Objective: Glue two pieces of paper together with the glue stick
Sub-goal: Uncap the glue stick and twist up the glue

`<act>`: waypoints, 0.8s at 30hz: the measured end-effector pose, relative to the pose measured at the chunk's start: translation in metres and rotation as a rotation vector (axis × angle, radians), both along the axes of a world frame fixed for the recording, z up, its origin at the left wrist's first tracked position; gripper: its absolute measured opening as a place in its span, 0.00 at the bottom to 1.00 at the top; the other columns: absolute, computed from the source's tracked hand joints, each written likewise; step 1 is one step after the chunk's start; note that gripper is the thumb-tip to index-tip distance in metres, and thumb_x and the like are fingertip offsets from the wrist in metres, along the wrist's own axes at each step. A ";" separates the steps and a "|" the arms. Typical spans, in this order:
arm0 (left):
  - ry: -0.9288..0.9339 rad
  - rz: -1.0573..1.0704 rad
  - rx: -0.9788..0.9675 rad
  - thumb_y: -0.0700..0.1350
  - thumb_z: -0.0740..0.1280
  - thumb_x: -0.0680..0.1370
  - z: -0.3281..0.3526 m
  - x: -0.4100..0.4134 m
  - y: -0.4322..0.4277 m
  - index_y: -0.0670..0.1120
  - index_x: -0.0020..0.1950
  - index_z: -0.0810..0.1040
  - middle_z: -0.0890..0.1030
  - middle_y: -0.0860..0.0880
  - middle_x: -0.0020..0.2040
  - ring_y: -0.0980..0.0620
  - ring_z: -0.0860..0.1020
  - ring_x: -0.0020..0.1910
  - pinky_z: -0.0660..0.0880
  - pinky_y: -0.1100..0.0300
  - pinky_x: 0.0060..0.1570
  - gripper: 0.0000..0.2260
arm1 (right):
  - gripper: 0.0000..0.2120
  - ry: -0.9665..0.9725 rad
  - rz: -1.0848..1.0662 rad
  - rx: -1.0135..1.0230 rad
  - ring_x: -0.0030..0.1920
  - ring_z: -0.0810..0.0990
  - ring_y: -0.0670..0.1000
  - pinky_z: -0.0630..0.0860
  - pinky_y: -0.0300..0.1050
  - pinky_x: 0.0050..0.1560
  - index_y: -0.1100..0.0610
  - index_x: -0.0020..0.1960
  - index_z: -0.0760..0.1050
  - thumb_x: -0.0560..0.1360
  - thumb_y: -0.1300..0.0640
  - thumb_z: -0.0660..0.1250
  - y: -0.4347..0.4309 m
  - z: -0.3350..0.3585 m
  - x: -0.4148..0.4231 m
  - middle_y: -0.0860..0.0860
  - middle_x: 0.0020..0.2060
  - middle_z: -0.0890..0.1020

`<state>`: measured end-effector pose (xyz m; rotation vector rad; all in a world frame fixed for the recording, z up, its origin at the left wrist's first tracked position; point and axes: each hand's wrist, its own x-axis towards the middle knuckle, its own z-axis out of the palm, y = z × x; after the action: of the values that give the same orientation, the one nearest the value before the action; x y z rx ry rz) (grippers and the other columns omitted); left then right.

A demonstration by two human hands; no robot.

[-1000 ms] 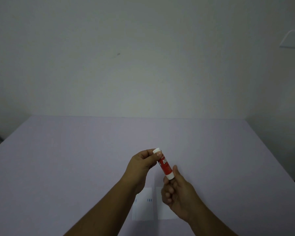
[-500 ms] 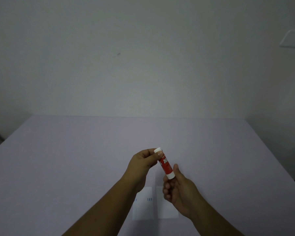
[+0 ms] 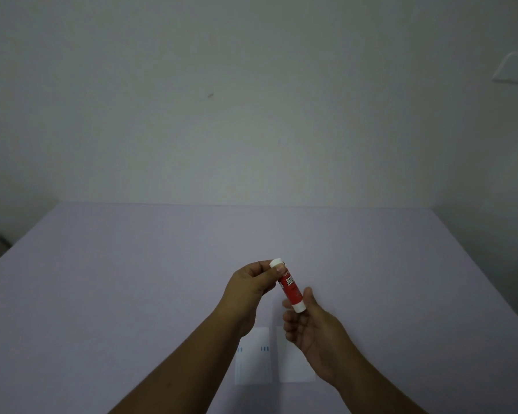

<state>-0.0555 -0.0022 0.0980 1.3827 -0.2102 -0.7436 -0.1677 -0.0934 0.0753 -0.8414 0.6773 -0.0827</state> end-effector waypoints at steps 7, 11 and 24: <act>-0.004 -0.009 0.002 0.48 0.70 0.74 0.002 0.001 -0.001 0.42 0.56 0.81 0.83 0.43 0.54 0.47 0.79 0.56 0.72 0.67 0.45 0.14 | 0.22 -0.014 0.017 0.050 0.25 0.71 0.49 0.69 0.40 0.25 0.64 0.43 0.78 0.65 0.44 0.66 0.003 0.002 -0.002 0.53 0.24 0.73; -0.013 -0.024 0.008 0.49 0.70 0.74 0.001 0.002 0.000 0.42 0.56 0.81 0.83 0.44 0.53 0.47 0.79 0.56 0.72 0.67 0.44 0.15 | 0.24 -0.025 0.053 0.096 0.24 0.69 0.48 0.67 0.39 0.23 0.61 0.35 0.78 0.65 0.38 0.63 0.003 0.001 -0.003 0.53 0.23 0.72; 0.051 -0.183 0.041 0.46 0.68 0.75 -0.020 0.006 0.014 0.46 0.62 0.77 0.81 0.50 0.57 0.53 0.77 0.59 0.73 0.64 0.54 0.16 | 0.14 -0.041 -0.129 0.038 0.30 0.79 0.50 0.78 0.40 0.28 0.63 0.53 0.76 0.72 0.55 0.66 -0.005 -0.017 0.001 0.57 0.32 0.82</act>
<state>-0.0496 0.0117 0.0779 1.3939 -0.2862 -0.9386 -0.1671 -0.0987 0.0584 -0.7578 0.6920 -0.2022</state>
